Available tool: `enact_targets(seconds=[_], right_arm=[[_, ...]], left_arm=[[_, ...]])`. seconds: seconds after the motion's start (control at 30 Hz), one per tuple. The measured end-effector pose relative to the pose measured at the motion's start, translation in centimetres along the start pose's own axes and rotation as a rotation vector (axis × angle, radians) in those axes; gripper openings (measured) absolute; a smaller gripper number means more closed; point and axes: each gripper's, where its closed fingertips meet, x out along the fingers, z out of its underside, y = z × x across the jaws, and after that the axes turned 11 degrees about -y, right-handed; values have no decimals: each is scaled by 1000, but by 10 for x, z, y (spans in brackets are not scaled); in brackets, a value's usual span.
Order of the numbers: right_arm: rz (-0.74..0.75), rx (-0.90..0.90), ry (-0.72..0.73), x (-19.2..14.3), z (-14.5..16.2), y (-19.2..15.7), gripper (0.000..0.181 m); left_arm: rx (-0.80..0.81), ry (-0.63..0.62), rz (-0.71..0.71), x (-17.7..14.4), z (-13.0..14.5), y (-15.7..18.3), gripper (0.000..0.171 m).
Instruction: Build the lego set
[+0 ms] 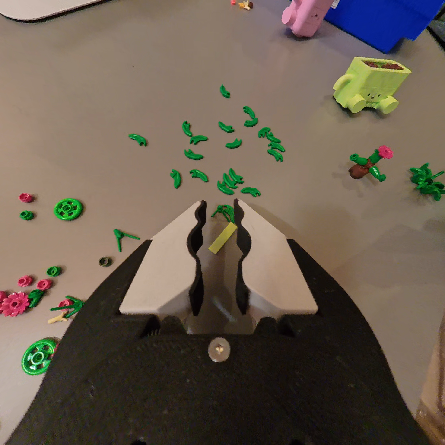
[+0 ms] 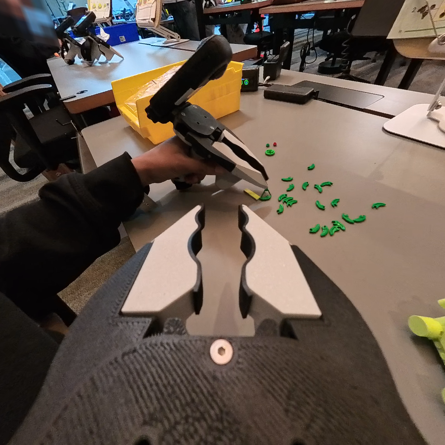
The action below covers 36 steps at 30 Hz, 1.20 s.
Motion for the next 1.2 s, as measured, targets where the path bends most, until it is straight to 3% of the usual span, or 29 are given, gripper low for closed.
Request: enact_targets(seconds=[0.23, 0.37, 0.5, 0.6, 0.7, 0.8, 0.9, 1.2], right_arm=[[-22, 19, 11, -1, 1, 0, 27], [-18, 21, 17, -2, 0, 2, 27], [34, -7, 31, -8, -5, 11, 27], [159, -113, 52, -19, -19, 26, 27], [313, -282, 126, -35, -45, 34, 34], [415, -451, 237, -51, -72, 25, 38], [434, -594, 288, -58, -86, 11, 35], [464, -582, 300, -57, -96, 21, 8]], left_arm=[[25, -68, -43, 9, 6, -1, 6], [6, 16, 2, 0, -5, 3, 5], [-120, 326, 262, -42, -50, 27, 4], [-230, 573, 617, -84, -84, 58, 3], [-257, 704, 939, -114, -103, 90, 3], [-233, 754, 1189, -133, -111, 119, 2], [-245, 765, 1338, -140, -116, 137, 3], [-267, 761, 1448, -138, -121, 155, 3]])
